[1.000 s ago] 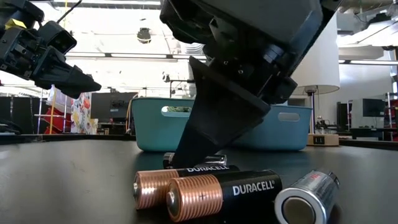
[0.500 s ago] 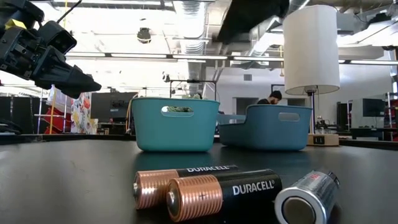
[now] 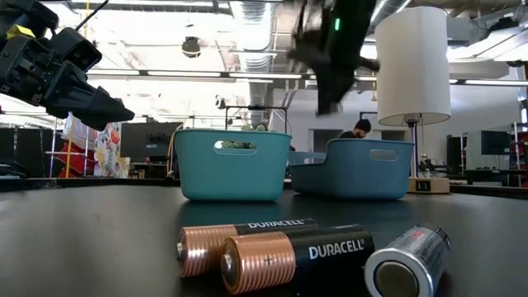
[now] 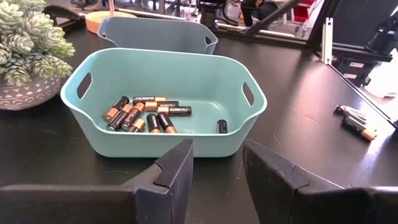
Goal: Sort batteries
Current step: Put the white battery into the blue bin
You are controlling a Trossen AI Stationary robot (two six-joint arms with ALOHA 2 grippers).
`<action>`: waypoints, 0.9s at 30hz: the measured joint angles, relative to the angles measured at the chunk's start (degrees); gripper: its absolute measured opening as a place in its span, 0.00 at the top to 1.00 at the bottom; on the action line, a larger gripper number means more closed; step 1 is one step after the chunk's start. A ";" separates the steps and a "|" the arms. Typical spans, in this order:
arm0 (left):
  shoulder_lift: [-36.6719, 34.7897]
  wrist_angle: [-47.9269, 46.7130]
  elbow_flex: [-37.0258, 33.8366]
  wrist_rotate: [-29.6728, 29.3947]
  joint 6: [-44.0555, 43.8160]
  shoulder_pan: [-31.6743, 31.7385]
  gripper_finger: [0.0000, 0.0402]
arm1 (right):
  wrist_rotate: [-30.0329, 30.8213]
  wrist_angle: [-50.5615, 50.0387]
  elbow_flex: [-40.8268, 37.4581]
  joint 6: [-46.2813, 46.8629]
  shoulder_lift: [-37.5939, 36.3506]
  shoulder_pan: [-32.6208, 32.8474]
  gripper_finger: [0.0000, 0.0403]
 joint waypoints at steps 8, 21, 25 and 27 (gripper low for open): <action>0.00 -0.01 0.00 0.00 0.00 0.01 0.66 | -13.67 16.63 -15.57 -3.78 0.04 -13.49 0.94; 0.00 0.01 0.00 0.02 0.00 -0.01 0.66 | -16.49 23.81 -22.17 3.41 0.04 -16.39 0.77; 0.00 0.01 0.00 0.02 0.00 0.00 0.66 | -16.45 23.90 -22.16 3.21 0.04 -16.32 0.69; 0.00 0.01 0.00 0.02 0.00 -0.01 0.66 | -16.46 23.86 -22.16 3.08 0.04 -16.10 0.64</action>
